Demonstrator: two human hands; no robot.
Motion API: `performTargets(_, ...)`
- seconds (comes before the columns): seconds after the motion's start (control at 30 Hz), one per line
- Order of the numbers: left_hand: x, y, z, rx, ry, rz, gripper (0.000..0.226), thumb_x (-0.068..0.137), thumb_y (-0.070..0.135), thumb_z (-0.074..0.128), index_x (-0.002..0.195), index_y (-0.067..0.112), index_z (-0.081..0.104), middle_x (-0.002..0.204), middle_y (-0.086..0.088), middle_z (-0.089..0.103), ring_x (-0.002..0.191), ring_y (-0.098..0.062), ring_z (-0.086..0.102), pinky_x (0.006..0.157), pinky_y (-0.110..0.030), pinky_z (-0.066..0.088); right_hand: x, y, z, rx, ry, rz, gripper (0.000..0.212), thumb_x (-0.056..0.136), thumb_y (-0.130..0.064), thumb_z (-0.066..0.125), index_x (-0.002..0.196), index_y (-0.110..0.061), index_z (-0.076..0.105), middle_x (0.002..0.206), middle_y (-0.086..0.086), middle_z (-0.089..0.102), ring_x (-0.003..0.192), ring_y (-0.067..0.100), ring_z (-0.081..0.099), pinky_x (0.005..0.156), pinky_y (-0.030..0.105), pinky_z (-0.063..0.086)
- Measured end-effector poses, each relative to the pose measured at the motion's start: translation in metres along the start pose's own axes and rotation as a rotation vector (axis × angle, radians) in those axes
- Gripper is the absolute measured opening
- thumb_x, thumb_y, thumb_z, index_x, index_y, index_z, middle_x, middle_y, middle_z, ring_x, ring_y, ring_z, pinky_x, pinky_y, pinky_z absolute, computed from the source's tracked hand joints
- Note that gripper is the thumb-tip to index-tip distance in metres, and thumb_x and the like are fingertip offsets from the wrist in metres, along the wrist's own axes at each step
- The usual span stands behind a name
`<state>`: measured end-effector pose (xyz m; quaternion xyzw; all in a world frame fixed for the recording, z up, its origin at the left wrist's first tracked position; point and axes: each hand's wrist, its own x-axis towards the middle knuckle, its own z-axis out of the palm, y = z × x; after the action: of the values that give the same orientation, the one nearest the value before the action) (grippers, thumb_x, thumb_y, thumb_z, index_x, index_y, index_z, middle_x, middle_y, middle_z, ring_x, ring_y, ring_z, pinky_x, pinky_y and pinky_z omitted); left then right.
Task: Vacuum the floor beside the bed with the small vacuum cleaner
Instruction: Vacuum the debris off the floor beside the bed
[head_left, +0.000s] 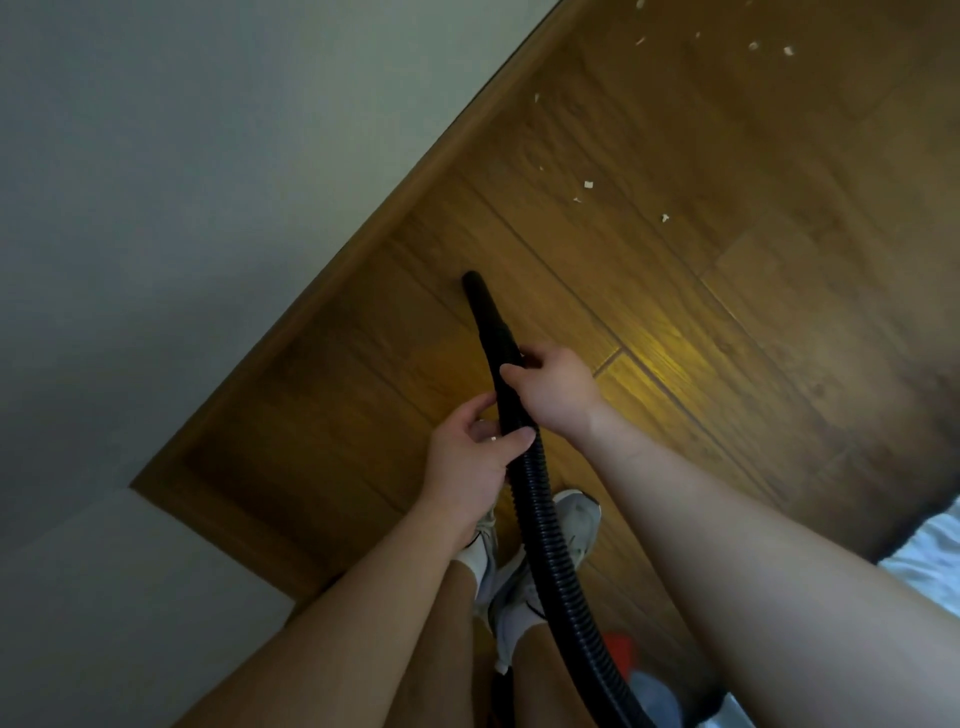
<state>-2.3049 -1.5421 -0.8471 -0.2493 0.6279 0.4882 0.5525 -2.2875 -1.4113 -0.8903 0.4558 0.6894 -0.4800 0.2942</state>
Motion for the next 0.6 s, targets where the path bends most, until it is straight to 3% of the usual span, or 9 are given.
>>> performTargets(0.07, 0.000, 0.001, 0.007, 0.025, -0.008, -0.002, 0.050, 0.088, 0.005, 0.076, 0.128, 0.029, 0.059, 0.109, 0.000, 0.078, 0.099, -0.015, 0.075, 0.085, -0.036, 0.062, -0.001, 0.002, -0.008, 0.014, 0.023, -0.005, 0.035, 0.094, -0.030, 0.059, 0.124, -0.014, 0.064, 0.104, 0.004, 0.071, 0.093, 0.023, 0.067, 0.076, 0.031, 0.052)
performTargets(0.2, 0.003, 0.009, 0.032, 0.089, -0.027, 0.027, 0.050, 0.082, 0.015, 0.081, 0.119, 0.040, 0.060, 0.110, 0.001, 0.078, 0.103, -0.018, 0.074, 0.093, -0.047, 0.059, -0.001, 0.009, -0.033, 0.034, 0.094, -0.002, 0.035, 0.095, -0.028, 0.058, 0.126, -0.013, 0.064, 0.106, 0.005, 0.070, 0.094, 0.024, 0.064, 0.072, 0.023, 0.041)
performTargets(0.4, 0.013, 0.020, 0.078, 0.101, -0.059, 0.039, 0.058, 0.087, 0.004, 0.077, 0.137, 0.023, 0.054, 0.109, -0.004, 0.077, 0.096, -0.016, 0.075, 0.091, -0.041, 0.060, 0.007, 0.030, -0.074, 0.107, 0.146, 0.015, 0.040, 0.096, -0.025, 0.059, 0.132, -0.008, 0.060, 0.121, 0.010, 0.069, 0.111, 0.028, 0.063, 0.086, 0.026, 0.047)
performTargets(0.47, 0.017, 0.027, 0.091, 0.117, -0.063, 0.041, 0.059, 0.087, 0.004, 0.077, 0.137, 0.023, 0.054, 0.110, -0.005, 0.076, 0.096, -0.016, 0.075, 0.088, -0.037, 0.061, 0.013, 0.035, -0.085, 0.148, 0.157, 0.023, 0.040, 0.096, -0.026, 0.059, 0.132, -0.009, 0.060, 0.120, 0.009, 0.069, 0.108, 0.027, 0.065, 0.091, 0.031, 0.050)
performTargets(0.6, 0.026, 0.039, 0.114, 0.146, -0.059, 0.041, 0.062, 0.085, 0.005, 0.078, 0.139, 0.023, 0.054, 0.107, -0.004, 0.076, 0.093, -0.016, 0.076, 0.087, -0.037, 0.061, 0.023, 0.042, -0.106, 0.229, 0.164, 0.043, 0.036, 0.097, -0.025, 0.058, 0.130, -0.012, 0.061, 0.115, 0.006, 0.070, 0.098, 0.022, 0.065, 0.084, 0.029, 0.051)
